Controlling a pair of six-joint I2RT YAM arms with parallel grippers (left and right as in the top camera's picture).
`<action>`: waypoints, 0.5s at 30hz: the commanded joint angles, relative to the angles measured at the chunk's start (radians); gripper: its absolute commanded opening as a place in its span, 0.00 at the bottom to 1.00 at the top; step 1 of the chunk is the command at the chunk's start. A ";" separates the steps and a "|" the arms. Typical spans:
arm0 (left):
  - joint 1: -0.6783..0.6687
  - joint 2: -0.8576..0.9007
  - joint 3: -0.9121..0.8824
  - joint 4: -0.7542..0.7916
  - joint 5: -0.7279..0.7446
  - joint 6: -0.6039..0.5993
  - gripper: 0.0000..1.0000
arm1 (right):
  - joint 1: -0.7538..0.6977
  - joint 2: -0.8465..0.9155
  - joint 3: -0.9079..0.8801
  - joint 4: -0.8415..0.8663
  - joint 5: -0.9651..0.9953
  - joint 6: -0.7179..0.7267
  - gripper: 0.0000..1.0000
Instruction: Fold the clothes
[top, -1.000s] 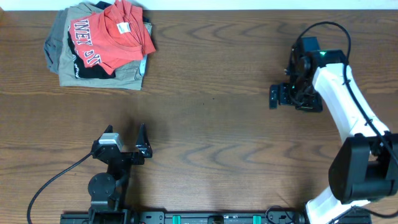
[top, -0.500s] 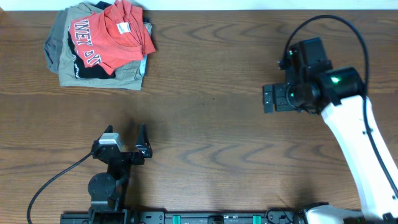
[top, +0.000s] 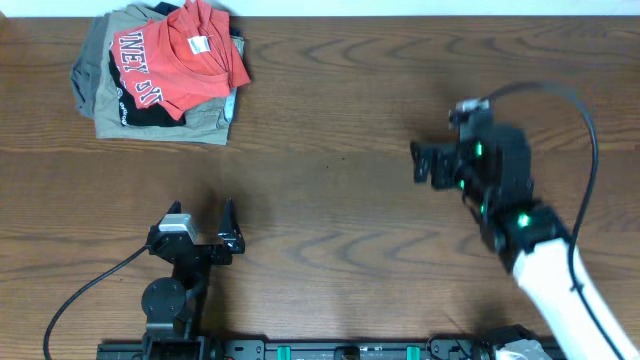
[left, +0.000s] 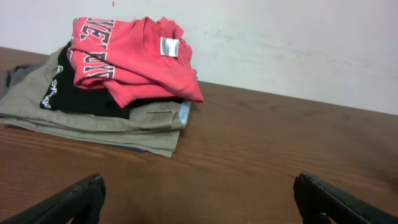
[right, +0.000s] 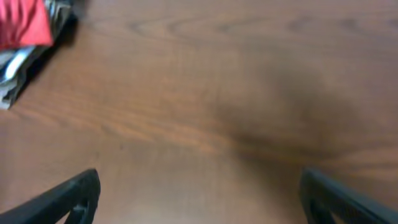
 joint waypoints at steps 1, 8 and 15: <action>0.003 -0.006 -0.016 -0.035 0.010 0.018 0.98 | -0.002 -0.127 -0.146 0.096 -0.053 -0.010 0.99; 0.003 -0.006 -0.016 -0.035 0.010 0.018 0.98 | -0.032 -0.371 -0.359 0.257 -0.053 0.000 0.99; 0.003 -0.006 -0.016 -0.035 0.010 0.018 0.98 | -0.036 -0.602 -0.516 0.375 -0.044 0.000 0.99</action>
